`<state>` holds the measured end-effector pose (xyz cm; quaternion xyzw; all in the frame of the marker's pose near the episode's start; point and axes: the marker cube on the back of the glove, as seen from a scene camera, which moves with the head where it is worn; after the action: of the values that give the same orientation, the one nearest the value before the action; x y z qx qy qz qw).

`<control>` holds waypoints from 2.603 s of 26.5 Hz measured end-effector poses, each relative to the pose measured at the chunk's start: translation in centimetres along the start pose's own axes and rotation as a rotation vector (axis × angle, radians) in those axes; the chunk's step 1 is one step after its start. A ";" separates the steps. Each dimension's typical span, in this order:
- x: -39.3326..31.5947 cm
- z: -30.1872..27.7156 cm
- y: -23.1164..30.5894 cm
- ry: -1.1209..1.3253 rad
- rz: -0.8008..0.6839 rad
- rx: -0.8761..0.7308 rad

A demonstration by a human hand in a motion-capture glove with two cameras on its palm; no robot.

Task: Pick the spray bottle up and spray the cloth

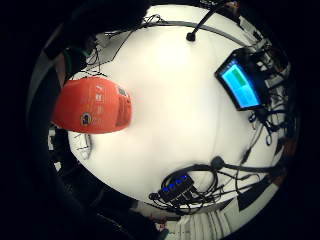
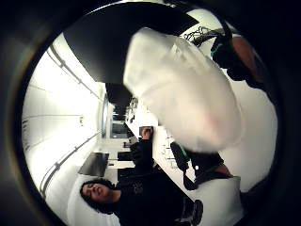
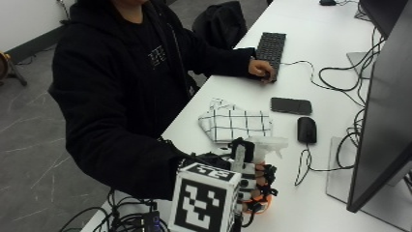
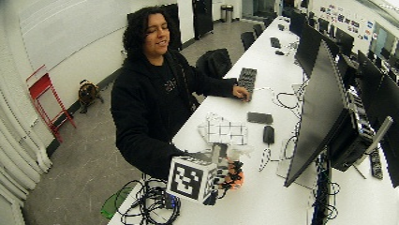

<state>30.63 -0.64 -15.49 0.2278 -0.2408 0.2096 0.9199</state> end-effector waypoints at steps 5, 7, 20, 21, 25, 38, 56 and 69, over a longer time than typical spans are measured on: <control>0.5 1.9 -2.6 -0.194 -0.026 -0.002; 0.6 2.3 -2.9 -0.243 -0.044 -0.009; -0.7 4.7 -2.8 -0.550 -0.053 0.011; -0.8 4.8 -2.9 -0.560 -0.044 0.036; -0.9 5.3 -3.4 -0.544 -0.039 0.158; -0.9 5.5 -3.8 -0.435 -0.083 0.336; -3.8 4.7 -3.6 -0.447 -0.098 0.215; -11.6 4.5 5.0 0.130 -0.100 -0.573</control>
<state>17.39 -2.17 -16.65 -0.0437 -0.2191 0.1018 0.9694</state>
